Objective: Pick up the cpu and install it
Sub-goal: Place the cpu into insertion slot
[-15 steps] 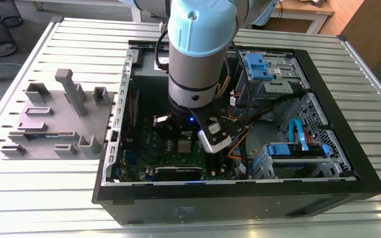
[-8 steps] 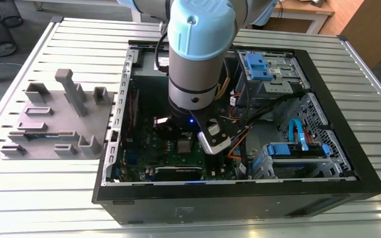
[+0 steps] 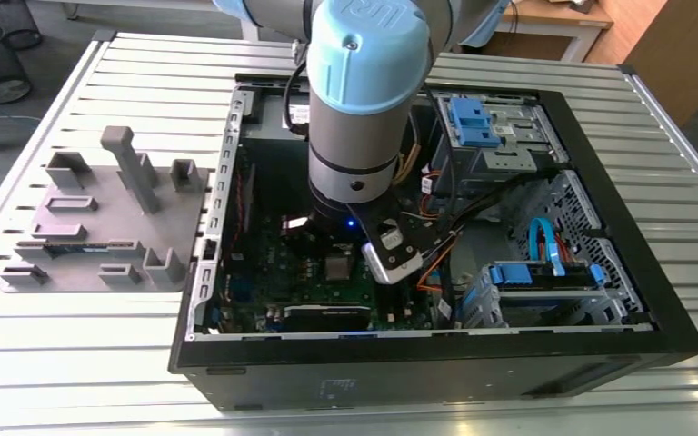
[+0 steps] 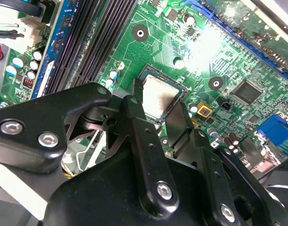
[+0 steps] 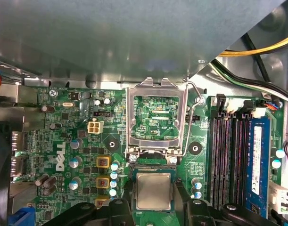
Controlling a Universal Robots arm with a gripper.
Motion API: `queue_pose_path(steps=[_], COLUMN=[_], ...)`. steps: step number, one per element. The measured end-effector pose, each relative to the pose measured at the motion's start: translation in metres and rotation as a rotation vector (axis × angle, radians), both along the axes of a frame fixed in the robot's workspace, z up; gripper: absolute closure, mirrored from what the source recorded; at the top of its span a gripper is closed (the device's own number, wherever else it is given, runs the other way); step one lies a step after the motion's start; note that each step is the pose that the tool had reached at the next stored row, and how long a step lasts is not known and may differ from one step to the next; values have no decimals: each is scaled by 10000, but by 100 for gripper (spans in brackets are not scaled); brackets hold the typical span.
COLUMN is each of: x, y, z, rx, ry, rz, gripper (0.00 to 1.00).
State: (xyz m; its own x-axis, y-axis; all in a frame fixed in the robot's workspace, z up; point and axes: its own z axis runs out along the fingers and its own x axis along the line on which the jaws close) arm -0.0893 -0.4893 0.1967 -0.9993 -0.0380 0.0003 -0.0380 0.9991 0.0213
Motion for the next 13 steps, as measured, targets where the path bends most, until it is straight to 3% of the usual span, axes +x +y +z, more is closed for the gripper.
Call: queue_pose_path(steps=[4, 5, 13], x=[0, 0, 0], y=[0, 1, 2], z=[-5, -16, -57], rx=[3, 5, -18], ry=[-1, -4, -9], rz=[6, 6, 6], gripper=[53, 46, 46])
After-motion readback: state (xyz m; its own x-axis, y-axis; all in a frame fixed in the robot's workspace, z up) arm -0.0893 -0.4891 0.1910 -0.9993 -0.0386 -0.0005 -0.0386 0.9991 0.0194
